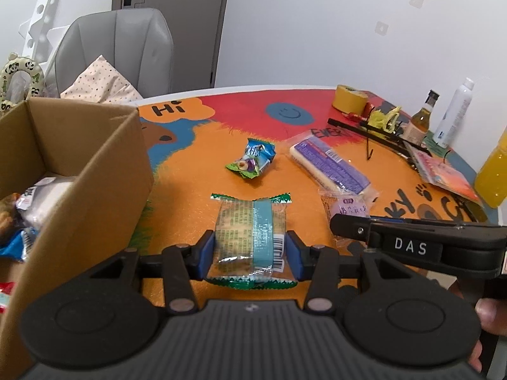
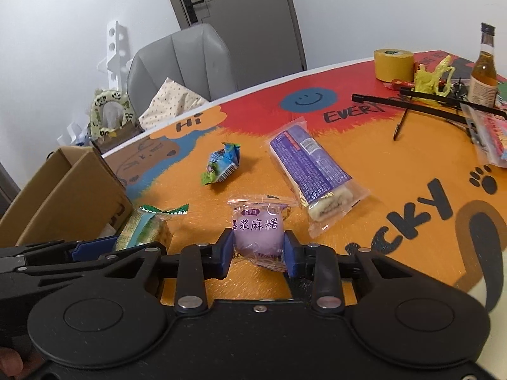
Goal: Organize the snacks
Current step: 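Carry both held snacks over the cardboard box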
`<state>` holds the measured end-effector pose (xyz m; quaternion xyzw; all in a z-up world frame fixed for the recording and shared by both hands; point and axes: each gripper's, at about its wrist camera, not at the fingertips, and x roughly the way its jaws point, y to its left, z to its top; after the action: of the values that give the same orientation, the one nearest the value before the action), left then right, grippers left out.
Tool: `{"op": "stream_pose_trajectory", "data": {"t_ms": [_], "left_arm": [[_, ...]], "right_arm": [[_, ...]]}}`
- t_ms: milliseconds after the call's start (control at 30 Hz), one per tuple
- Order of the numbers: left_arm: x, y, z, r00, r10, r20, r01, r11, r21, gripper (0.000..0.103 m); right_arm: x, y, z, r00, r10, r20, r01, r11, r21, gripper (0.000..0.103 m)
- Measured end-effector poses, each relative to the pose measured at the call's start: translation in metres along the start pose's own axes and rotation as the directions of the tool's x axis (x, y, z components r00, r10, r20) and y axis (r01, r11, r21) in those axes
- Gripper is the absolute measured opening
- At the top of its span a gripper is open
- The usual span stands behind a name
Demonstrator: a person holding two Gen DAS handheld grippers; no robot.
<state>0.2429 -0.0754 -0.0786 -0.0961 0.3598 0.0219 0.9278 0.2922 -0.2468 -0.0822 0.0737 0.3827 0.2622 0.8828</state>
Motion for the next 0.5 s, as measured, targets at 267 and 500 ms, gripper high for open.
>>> {"op": "stream_pose_trajectory", "data": {"t_ms": [267,500], "left_arm": [[-0.033,0.004,0.005,0.998,-0.017,0.054,0.017,1.000,-0.003,0.046],[-0.065,0.014,0.015,0.994,-0.016,0.108,0.017,1.000,-0.009,0.046]], "right_arm": [[-0.025,0.015,0.001,0.998,0.009,0.059,-0.010,1.000,0.006,0.031],[-0.037,0.036,0.013,0.994,0.039,0.103,-0.036,0.999,-0.024,0.031]]}}
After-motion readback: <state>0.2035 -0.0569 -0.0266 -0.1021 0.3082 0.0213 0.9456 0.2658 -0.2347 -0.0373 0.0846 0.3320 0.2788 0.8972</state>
